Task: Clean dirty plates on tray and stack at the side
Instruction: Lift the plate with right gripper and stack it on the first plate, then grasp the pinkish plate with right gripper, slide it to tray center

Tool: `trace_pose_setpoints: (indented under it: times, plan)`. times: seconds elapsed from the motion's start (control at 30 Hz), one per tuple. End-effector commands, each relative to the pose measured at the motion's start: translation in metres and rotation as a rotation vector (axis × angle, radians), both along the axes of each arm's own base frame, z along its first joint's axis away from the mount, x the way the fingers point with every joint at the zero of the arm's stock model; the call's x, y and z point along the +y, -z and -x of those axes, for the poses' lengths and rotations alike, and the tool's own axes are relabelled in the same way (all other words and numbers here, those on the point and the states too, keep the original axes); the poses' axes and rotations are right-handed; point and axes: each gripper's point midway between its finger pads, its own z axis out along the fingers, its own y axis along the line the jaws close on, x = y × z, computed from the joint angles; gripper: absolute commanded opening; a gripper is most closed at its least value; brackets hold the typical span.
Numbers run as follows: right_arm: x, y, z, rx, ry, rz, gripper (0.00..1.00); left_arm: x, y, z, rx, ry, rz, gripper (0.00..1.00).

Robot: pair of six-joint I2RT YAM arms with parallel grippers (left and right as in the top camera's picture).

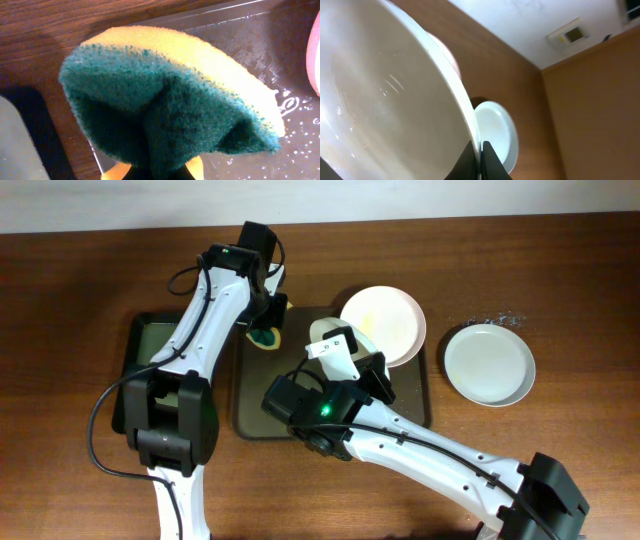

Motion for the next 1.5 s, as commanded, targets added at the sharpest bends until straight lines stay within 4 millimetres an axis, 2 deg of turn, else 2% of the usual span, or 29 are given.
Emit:
trace_pose_setpoints:
  times: [0.0,0.07,0.13,0.27,0.33,0.37,0.43,0.47,0.5,0.53,0.57,0.63,0.73,0.93,1.0,1.1,1.17,1.3,1.4,1.47]
  plan:
    - [0.005,0.004,0.005,0.064,0.024,-0.167,0.04,-0.003,-0.005,-0.005,-0.014,0.009,0.016,0.00]
    - [-0.006,0.009,0.006,0.142,0.066,-0.278,0.04,-0.003,-0.005,-0.005,-0.015,0.009,0.014,0.00]
    - [-0.026,0.009,0.003,0.209,0.137,-0.426,0.04,-0.004,-0.005,-0.006,-0.018,0.012,0.015,0.00]
    - [-0.055,-0.001,-0.012,0.345,0.115,-0.717,0.04,-0.003,-0.005,-0.006,-0.018,0.009,0.015,0.00]
    - [-0.079,-0.001,-0.019,0.364,0.163,-0.797,0.04,-0.004,-0.005,-0.006,-0.019,0.011,0.015,0.00]
    - [-0.094,0.001,-0.022,0.372,0.203,-0.836,0.04,-0.004,-0.005,-0.006,-0.019,0.011,0.015,0.00]
    - [-0.142,0.005,-0.025,0.372,0.318,-0.922,0.04,-0.004,-0.005,-0.006,-0.019,0.011,0.015,0.00]
    - [-0.170,0.007,-0.024,0.351,0.402,-0.950,0.04,-0.004,-0.005,-0.006,-0.018,0.011,0.014,0.00]
    - [-0.207,0.012,-0.017,0.320,0.518,-0.967,0.04,-0.004,-0.005,-0.006,-0.018,0.010,0.014,0.00]
    - [-0.232,0.015,-0.011,0.299,0.592,-0.977,0.04,-0.004,-0.005,-0.006,-0.018,0.011,0.015,0.00]
    - [-0.248,0.018,-0.006,0.289,0.627,-0.977,0.04,-0.004,-0.005,-0.006,-0.018,0.011,0.015,0.00]
    - [-0.292,0.033,0.010,0.255,0.764,-0.993,0.04,-0.004,-0.005,-0.006,-0.018,0.011,0.015,0.00]
    - [-0.323,0.062,0.020,0.209,0.857,-1.016,0.04,-0.004,-0.005,-0.006,-0.019,0.011,0.015,0.00]
    - [-0.326,0.123,0.020,0.159,0.861,-1.024,0.04,-0.004,-0.005,-0.006,-0.019,0.011,0.015,0.00]
    - [-0.324,0.135,0.023,0.169,0.868,-1.026,0.05,-0.004,-0.005,-0.006,-0.019,0.011,0.015,0.00]
    - [-0.320,0.157,0.027,0.228,0.888,-1.040,0.12,-0.004,-0.005,-0.006,-0.020,0.011,0.015,0.00]
    - [-0.315,0.162,0.026,0.250,0.880,-1.069,0.17,-0.004,-0.005,-0.006,-0.019,0.011,0.015,0.00]
    - [-0.308,0.155,0.024,0.273,0.866,-1.106,0.44,-0.004,-0.005,-0.006,-0.018,0.011,0.015,0.00]
    - [-0.310,0.127,0.019,0.276,0.863,-1.107,0.50,-0.004,-0.005,-0.006,-0.019,0.011,0.015,0.00]
    - [-0.312,0.099,0.015,0.259,0.854,-1.107,0.53,-0.004,-0.005,-0.006,-0.018,0.011,0.015,0.00]
